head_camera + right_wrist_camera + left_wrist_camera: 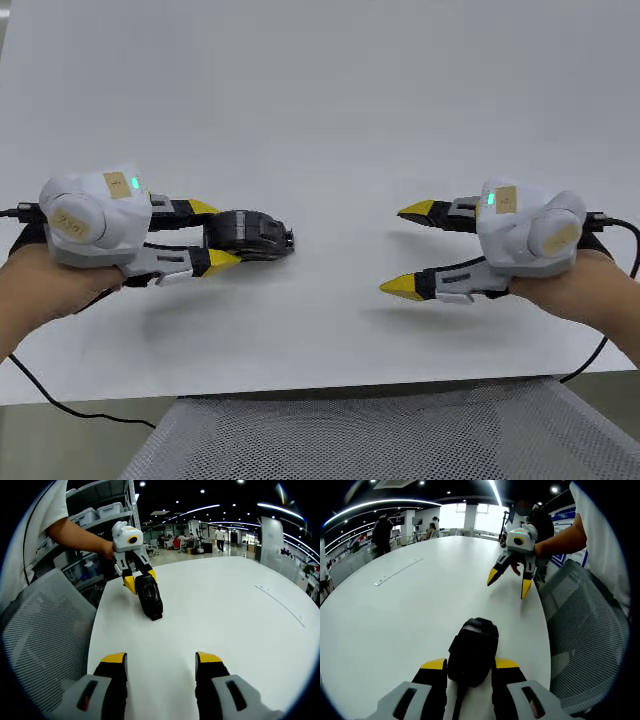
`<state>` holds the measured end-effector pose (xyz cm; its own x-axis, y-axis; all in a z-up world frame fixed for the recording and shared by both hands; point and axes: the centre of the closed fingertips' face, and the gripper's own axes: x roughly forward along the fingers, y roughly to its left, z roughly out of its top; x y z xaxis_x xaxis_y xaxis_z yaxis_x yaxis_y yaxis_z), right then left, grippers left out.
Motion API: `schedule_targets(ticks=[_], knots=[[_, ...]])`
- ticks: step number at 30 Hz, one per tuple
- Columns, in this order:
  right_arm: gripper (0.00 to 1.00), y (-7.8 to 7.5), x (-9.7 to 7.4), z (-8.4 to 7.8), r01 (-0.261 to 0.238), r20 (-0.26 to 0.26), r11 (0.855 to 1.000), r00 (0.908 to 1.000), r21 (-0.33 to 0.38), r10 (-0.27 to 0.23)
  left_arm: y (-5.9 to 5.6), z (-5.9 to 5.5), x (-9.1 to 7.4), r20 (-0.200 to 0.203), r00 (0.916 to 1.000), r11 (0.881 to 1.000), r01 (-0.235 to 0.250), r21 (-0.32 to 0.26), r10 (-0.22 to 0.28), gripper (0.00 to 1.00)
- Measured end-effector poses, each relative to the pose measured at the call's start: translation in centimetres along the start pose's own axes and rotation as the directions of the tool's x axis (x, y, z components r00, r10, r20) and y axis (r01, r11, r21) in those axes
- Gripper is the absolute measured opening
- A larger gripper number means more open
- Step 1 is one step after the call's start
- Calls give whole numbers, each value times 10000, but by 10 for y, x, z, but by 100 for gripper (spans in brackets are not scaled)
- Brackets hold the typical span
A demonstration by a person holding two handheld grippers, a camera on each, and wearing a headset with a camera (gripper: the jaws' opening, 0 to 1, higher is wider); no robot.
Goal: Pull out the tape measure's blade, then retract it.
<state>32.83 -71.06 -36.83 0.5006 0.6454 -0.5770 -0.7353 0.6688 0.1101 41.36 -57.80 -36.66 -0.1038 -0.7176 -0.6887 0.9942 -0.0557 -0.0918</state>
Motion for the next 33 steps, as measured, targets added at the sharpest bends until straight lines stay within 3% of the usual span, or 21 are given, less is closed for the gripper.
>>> schedule_targets(ticks=[12,18,33], knots=[[49,-4,30,19,-492,466,9976,9976,-494,515,-1,0,2,-546,9981,9960,339,824,-294,31],[47,1,46,23,-779,388,9938,9959,-787,812,0,-1,2,-718,9967,9917,473,1198,-389,30],[37,-1,81,36,-1127,657,9893,9907,-931,1190,1,-2,2,-1060,9928,9853,726,1544,-565,28]])
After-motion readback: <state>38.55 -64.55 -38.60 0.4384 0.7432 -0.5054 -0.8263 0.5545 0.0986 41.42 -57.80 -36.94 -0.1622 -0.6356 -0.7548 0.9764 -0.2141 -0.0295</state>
